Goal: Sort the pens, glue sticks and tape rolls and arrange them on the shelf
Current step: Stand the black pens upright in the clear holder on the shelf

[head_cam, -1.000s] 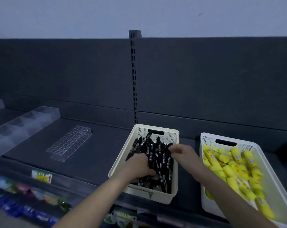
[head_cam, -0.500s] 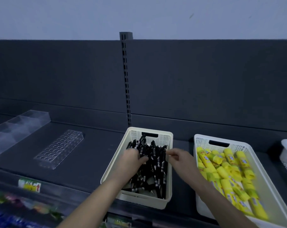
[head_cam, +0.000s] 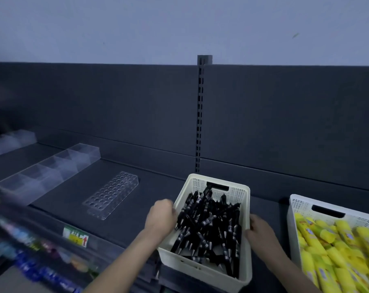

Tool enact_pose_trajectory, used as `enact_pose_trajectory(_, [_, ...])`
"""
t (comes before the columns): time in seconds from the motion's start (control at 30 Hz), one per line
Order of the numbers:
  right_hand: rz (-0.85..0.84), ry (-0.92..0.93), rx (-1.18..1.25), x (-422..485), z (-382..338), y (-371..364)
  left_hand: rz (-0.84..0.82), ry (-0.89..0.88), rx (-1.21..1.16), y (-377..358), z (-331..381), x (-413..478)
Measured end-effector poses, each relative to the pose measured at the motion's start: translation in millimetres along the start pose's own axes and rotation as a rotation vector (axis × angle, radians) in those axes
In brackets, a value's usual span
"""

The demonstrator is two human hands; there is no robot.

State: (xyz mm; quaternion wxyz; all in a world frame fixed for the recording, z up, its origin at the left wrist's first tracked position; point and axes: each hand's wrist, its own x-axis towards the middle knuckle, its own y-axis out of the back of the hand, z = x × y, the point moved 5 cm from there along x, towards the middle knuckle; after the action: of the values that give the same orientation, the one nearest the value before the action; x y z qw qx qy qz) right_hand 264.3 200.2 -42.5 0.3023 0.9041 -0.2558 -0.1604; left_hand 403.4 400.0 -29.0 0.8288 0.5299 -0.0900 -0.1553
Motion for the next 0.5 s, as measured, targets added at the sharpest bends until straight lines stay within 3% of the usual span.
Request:
enact_pose_trajectory(0.3, [0.062,0.024,0.031,26,-82,-74,0.129,-0.105,-0.076,53,-92,58])
enact_pose_trajectory(0.5, [0.176,-0.066,0.019,34,-114,-110,0.061,-0.203,-0.108,65,-133,91])
